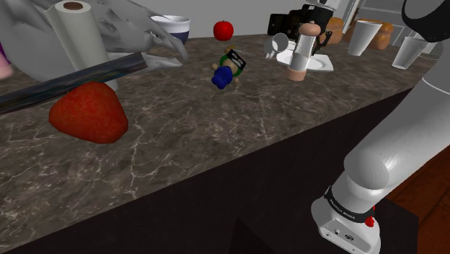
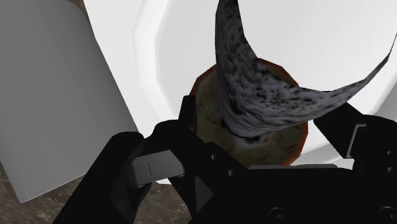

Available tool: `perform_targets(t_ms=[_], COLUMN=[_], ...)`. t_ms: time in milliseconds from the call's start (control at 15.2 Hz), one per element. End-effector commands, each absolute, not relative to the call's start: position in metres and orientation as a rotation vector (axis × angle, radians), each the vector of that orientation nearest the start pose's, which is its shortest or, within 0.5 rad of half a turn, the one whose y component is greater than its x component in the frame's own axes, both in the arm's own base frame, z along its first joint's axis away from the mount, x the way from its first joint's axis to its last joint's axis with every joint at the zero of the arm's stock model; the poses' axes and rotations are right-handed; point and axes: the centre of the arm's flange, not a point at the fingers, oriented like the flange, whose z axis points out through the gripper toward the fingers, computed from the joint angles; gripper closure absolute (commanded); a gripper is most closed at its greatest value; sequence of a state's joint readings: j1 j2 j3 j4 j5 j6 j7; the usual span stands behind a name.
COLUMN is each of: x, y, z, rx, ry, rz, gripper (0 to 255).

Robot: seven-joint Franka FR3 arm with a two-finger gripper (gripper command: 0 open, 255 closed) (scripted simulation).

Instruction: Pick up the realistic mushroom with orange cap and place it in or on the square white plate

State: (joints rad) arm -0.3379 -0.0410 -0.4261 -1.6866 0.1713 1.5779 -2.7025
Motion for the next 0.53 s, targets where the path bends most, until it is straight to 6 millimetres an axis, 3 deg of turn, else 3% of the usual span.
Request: perform_targets(t_ms=[0,198,462], x=[0.400,0.399,0.395], y=[-0.364,-0.364,-0.373], z=[0.591,0.591,0.640], rx=[1.803,1.803,1.803], ry=[2.608,2.608,2.608], rz=[0.313,0.313,0.313], gripper=[0,0,0])
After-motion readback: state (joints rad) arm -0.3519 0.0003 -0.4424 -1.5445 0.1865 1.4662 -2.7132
